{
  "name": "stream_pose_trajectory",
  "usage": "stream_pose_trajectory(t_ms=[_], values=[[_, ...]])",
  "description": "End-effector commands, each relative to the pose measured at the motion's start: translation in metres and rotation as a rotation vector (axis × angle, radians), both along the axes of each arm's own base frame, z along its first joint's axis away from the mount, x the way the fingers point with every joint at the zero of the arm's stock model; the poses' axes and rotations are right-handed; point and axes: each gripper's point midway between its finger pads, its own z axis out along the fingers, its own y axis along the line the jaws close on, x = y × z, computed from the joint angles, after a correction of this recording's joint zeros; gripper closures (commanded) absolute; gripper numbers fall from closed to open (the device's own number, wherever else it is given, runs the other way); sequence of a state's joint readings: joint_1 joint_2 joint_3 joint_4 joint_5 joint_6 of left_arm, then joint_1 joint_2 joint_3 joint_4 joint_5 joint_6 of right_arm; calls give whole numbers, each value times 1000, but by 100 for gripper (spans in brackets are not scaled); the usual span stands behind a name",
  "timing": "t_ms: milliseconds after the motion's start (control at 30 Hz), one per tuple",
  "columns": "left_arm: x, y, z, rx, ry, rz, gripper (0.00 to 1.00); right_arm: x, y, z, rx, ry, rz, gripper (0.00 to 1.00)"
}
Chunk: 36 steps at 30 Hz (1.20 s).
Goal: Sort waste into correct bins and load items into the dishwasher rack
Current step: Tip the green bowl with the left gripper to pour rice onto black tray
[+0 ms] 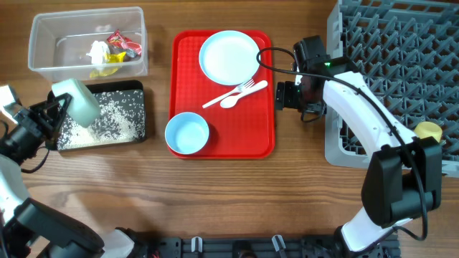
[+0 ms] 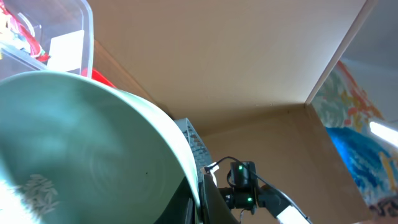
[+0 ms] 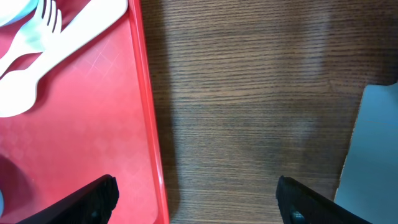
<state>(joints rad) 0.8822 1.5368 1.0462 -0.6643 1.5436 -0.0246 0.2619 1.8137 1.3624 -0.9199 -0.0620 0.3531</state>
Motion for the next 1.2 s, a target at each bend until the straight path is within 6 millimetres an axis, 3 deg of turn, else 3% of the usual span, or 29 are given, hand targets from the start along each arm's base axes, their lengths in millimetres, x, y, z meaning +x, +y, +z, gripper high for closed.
stream_pose_trajectory(t_ms=[0, 267, 500, 967, 1167], values=[[-5, 1, 10, -51, 2, 3, 96, 1, -2, 8, -13, -26, 11, 14], [-2, 7, 12, -105, 46, 7, 96, 1, -2, 8, -13, -26, 11, 14], [6, 17, 22, 65, -89, 3, 96, 1, -2, 8, -13, -26, 11, 14], [8, 2, 18, 31, -60, -29, 96, 1, -2, 8, -14, -23, 11, 14], [34, -6, 10, 149, -33, -19, 96, 2, -1, 8, -11, -29, 10, 14]])
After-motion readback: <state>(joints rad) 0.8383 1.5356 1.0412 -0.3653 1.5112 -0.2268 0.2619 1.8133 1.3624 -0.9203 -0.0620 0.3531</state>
